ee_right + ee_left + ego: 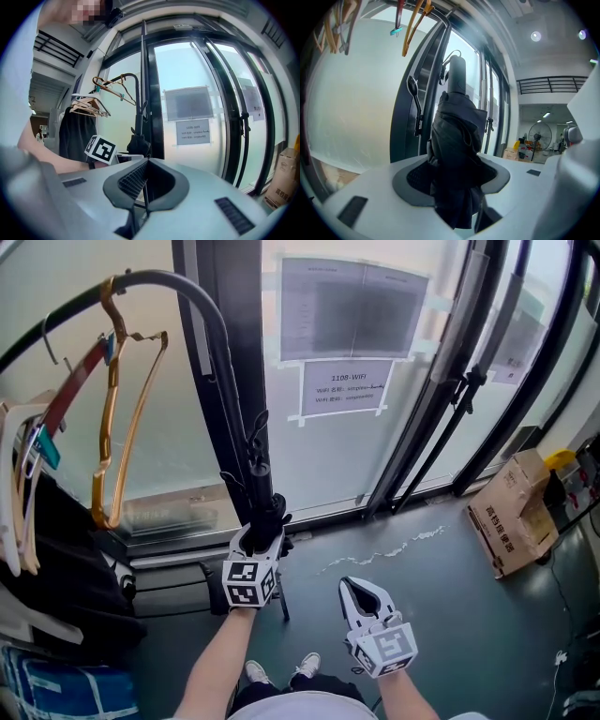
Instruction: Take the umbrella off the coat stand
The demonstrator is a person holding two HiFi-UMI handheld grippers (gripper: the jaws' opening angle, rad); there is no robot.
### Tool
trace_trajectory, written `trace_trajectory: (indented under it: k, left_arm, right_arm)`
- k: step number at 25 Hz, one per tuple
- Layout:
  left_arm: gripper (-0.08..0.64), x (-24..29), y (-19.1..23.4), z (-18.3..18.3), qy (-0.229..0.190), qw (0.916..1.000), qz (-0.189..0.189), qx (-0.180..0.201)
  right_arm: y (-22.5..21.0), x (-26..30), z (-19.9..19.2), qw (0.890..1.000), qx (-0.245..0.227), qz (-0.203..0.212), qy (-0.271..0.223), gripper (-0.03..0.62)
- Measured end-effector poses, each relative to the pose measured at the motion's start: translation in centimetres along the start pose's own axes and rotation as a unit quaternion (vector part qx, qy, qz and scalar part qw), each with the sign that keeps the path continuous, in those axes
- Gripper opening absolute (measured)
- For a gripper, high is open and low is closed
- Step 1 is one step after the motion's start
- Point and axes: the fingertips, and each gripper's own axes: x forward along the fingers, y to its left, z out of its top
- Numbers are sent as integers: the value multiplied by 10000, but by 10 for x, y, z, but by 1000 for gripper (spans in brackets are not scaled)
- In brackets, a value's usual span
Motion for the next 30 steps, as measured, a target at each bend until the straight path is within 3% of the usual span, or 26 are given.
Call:
trace_trajectory:
  k: [6,20,30]
  left_arm:
    - [244,-7,-3,16,-150,9999,49,3]
    - [244,-20,5,49,-324,9986,87,418]
    - [244,-20,1,73,-498,9973,-193,510]
  right_arm:
    - [-14,1,13,9998,-24,-22,-181,18]
    - [-14,4,35,9989,-125,-79,-451,18]
    - [-3,8,47,9982,-181,-254,-518,18]
